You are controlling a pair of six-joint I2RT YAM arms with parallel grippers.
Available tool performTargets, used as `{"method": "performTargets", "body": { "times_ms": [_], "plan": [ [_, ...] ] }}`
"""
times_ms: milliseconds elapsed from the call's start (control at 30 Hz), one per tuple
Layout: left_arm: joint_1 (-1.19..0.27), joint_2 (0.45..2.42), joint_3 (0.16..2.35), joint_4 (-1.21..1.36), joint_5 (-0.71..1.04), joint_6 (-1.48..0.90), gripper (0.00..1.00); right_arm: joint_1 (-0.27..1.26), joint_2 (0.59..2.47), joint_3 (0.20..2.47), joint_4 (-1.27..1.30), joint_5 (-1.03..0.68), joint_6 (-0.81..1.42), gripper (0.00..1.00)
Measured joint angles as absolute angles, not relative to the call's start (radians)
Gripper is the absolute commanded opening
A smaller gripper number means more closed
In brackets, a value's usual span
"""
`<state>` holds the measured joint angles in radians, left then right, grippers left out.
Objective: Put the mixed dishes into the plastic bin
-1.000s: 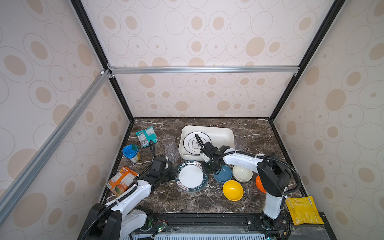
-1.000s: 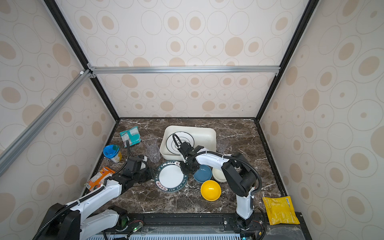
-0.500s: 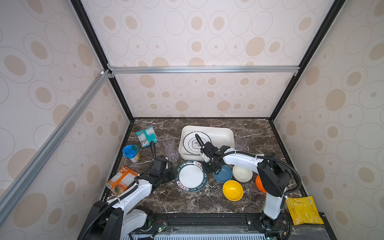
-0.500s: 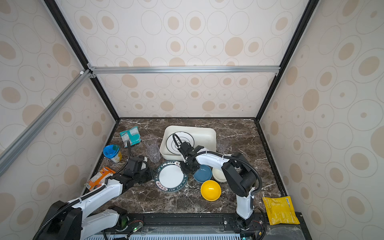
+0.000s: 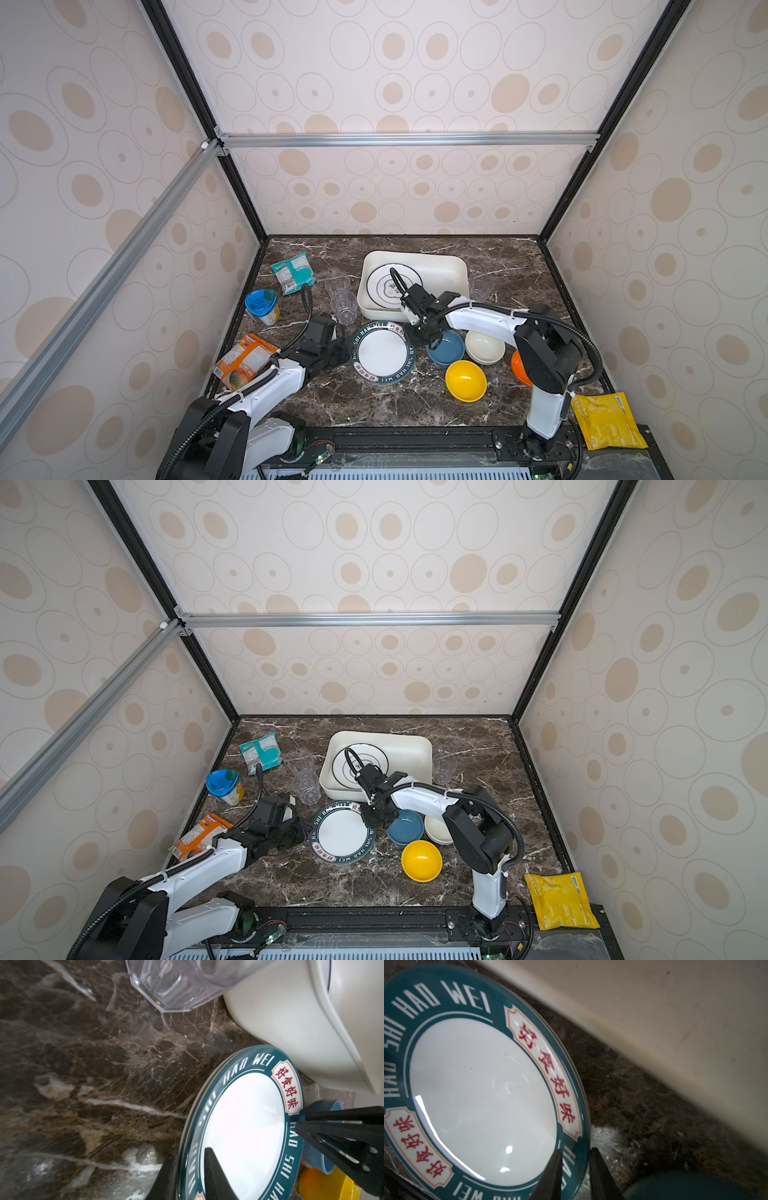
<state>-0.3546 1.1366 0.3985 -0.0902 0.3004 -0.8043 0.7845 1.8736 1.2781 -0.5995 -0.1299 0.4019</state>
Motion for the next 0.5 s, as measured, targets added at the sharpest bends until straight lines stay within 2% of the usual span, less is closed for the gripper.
{"method": "performTargets", "body": {
  "times_ms": [100,233,500],
  "plan": [
    [-0.355,1.137,0.398,-0.090,0.300,-0.804,0.23,0.785,1.874,1.278,-0.601,-0.123,0.400,0.22],
    [-0.355,1.140,0.398,-0.084,0.304,-0.804,0.23,0.785,1.874,1.279,-0.604,-0.125,0.401,0.30],
    [-0.355,1.141,0.398,-0.083,0.309,-0.805,0.23,0.787,1.872,1.280,-0.606,-0.117,0.400,0.36]
  ]
}}
